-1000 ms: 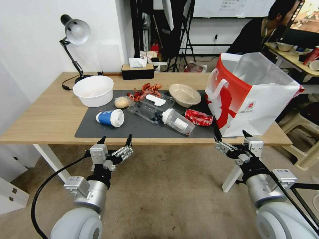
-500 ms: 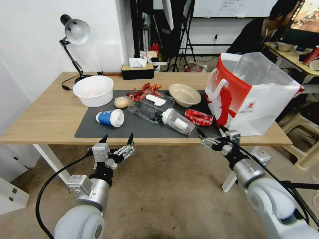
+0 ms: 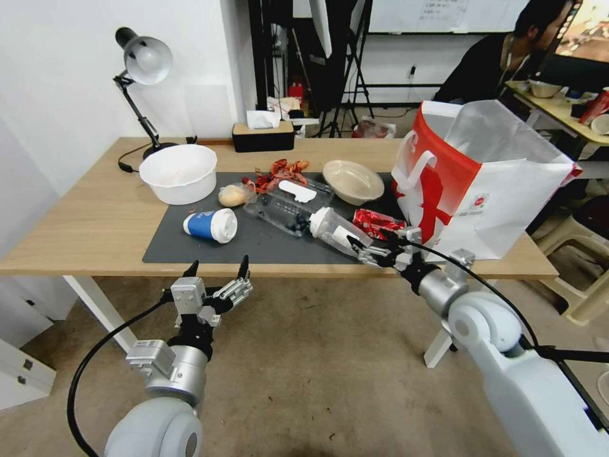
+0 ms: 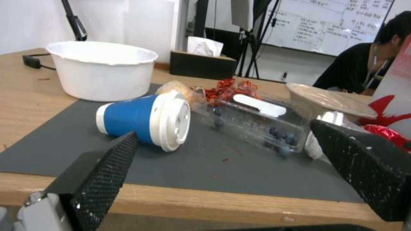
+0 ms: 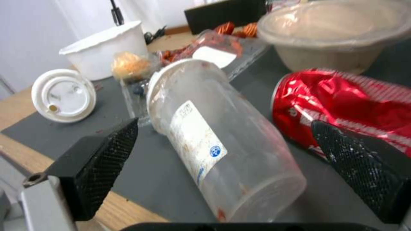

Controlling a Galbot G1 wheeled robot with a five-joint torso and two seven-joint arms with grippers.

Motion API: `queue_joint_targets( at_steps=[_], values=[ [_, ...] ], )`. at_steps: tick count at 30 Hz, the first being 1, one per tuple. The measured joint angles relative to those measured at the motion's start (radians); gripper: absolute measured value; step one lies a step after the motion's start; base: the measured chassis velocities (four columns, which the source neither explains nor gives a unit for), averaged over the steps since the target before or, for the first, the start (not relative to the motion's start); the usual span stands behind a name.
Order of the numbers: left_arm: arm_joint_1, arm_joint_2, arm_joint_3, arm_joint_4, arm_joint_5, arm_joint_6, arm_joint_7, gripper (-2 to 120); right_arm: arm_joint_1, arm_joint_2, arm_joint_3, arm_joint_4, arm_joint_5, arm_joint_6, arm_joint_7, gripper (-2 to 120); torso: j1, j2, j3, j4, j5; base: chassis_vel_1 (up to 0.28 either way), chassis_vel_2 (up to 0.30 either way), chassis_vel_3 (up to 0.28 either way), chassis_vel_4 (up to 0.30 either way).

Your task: Pick up the trash from the table and place it into the takeout bag.

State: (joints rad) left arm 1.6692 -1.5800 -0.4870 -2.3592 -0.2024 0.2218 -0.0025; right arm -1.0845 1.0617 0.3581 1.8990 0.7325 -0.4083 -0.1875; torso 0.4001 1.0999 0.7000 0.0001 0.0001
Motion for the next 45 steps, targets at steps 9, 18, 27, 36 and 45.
queue_joint_targets(
  at_steps=[9,18,27,36,45],
  values=[
    [-0.004,-0.016,-0.001,0.013,0.011,-0.010,-0.002,100,0.062,-0.010,-0.054,-0.073,0.039,-0.049,-0.011,100,0.000,0.000,0.000,-0.0001,-0.0001,0.000,0.000,0.000,0.000],
    [-0.009,-0.019,-0.004,0.016,0.011,-0.014,-0.005,100,0.062,0.007,-0.075,-0.066,0.049,-0.072,0.012,90,0.000,0.000,0.000,0.0000,-0.0001,0.000,0.000,0.000,0.000],
    [-0.013,-0.015,-0.003,0.021,0.011,-0.022,-0.006,100,0.041,0.008,-0.066,-0.048,0.045,-0.085,0.040,57,0.000,0.000,0.000,-0.0001,-0.0001,0.000,0.000,0.000,0.000],
    [-0.012,-0.014,0.002,0.027,0.012,-0.034,-0.008,100,0.021,0.009,-0.051,-0.008,0.058,-0.079,0.048,50,0.000,0.000,0.000,-0.0001,0.0000,0.000,0.000,0.000,0.000],
    [-0.010,-0.008,0.000,0.029,0.012,-0.044,-0.010,100,0.014,-0.001,0.024,0.115,0.158,0.031,0.007,50,0.000,0.000,0.000,-0.0001,-0.0001,0.000,0.000,0.000,0.000]
  ],
)
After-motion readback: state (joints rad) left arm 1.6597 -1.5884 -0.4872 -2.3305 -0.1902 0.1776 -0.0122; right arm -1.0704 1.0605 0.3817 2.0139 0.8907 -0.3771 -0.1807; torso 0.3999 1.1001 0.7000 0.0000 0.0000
